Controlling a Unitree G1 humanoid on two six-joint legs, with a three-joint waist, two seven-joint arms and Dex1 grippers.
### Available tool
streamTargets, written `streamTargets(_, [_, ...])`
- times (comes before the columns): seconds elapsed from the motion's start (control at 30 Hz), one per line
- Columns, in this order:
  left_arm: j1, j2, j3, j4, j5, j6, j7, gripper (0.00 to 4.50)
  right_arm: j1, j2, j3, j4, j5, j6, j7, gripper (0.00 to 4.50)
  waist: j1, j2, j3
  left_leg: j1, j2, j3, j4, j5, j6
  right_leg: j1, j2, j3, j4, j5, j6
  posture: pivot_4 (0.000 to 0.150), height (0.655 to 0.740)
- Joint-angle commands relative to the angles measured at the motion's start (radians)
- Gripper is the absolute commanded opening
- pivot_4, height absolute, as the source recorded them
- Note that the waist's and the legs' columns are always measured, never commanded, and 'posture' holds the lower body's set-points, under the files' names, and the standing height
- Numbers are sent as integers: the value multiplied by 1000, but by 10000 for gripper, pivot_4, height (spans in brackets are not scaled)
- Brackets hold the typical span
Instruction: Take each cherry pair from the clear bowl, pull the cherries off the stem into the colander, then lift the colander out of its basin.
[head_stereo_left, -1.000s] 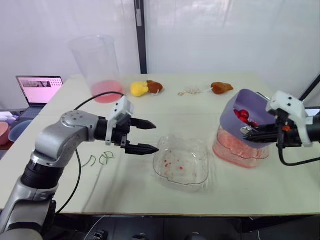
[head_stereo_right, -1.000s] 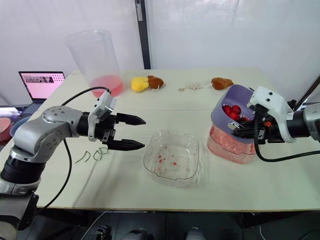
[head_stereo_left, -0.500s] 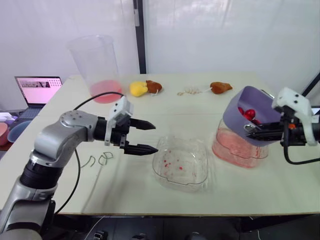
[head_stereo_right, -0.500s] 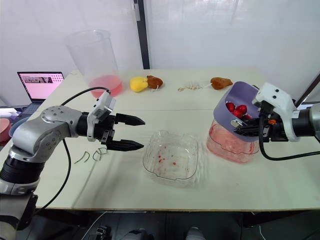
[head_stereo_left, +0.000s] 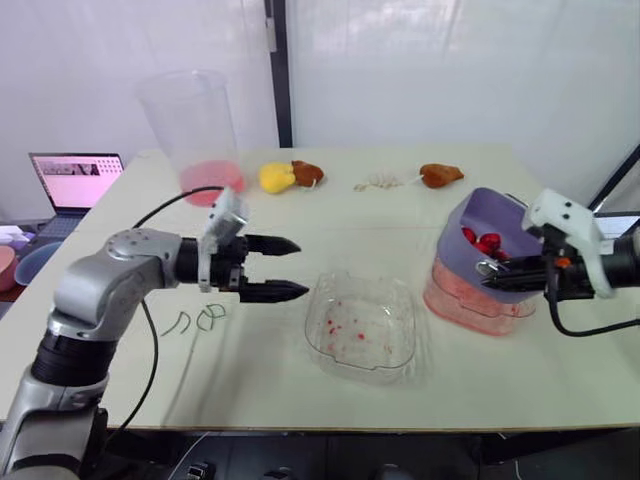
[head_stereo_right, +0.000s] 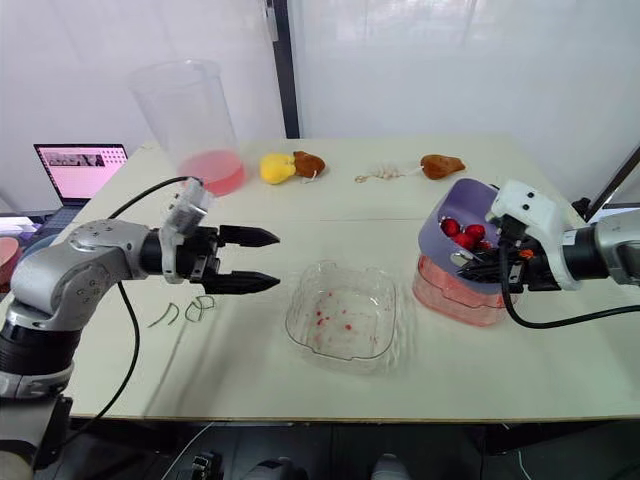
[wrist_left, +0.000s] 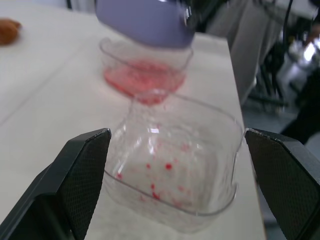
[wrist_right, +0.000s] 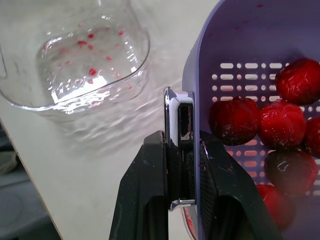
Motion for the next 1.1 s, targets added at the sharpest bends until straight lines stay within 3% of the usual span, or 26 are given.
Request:
streamTargets(0.03, [31, -6, 109, -23, -70, 1, 39, 45000, -190, -1, 126, 64, -97, -82, 54, 2250, -6, 1, 1, 0, 0, 0, 0, 0, 0, 0, 0, 0, 0, 0, 0, 1500, 7400])
streamTargets(0.13, [60, -5, 141, -42, -95, 13, 70, 45000, -411, 77, 311, 185, -247, -188, 139, 2250, -17, 1, 1, 0, 0, 0, -1, 0, 0, 0, 0, 0, -1, 0, 0, 1500, 7400])
streamTargets(0.23, [104, -21, 154, -57, -78, -17, 122, 45000, -654, 272, 495, 409, -406, -332, 230, 2250, -29, 1, 1, 0, 0, 0, -1, 0, 0, 0, 0, 0, -1, 0, 0, 1500, 7400])
streamTargets(0.37, [137, -52, 176, -76, -69, -31, 208, 45000, -800, 489, 612, 740, -556, -555, 276, 2250, -28, 0, 2, 0, 1, 0, -2, 0, -1, -1, 1, 0, 0, 0, 0, 1500, 7400])
streamTargets(0.6, [258, -49, 237, -160, -90, -34, 297, 45000, -857, 730, 644, 1126, -666, -760, 293, 2250, -24, 0, 2, -5, -1, -3, 0, 0, -1, -4, 0, 0, 0, 0, -1, 1500, 7400])
streamTargets(0.8, [309, -40, 268, -196, -78, -86, 324, 45000, -855, 820, 640, 1297, -747, -883, 259, 2250, -28, 0, 2, -4, -1, -3, 0, 0, -2, -6, 0, 0, 4, 0, -1, 1500, 7400])
streamTargets(0.93, [334, 3, 288, -206, -143, -28, 309, 45000, -865, 853, 629, 1372, -786, -931, 248, 2250, -43, 0, 2, -4, -1, -3, -1, 0, -2, -7, 0, 0, 4, 0, -1, 1500, 7400])
streamTargets(0.97, [335, 7, 290, -206, -144, -33, 309, 45000, -870, 856, 623, 1383, -791, -936, 249, 12438, -46, 0, 2, -4, -1, -4, -1, 0, -2, -6, 0, 0, 5, 0, -1, 1500, 7400])
streamTargets(1.1, [336, 21, 281, -199, -141, -39, 316, 45000, -903, 855, 589, 1406, -801, -943, 269, 30108, -49, 0, 2, -4, -1, -4, -1, 0, -2, -6, 0, 0, 5, 0, -1, 1500, 7400])
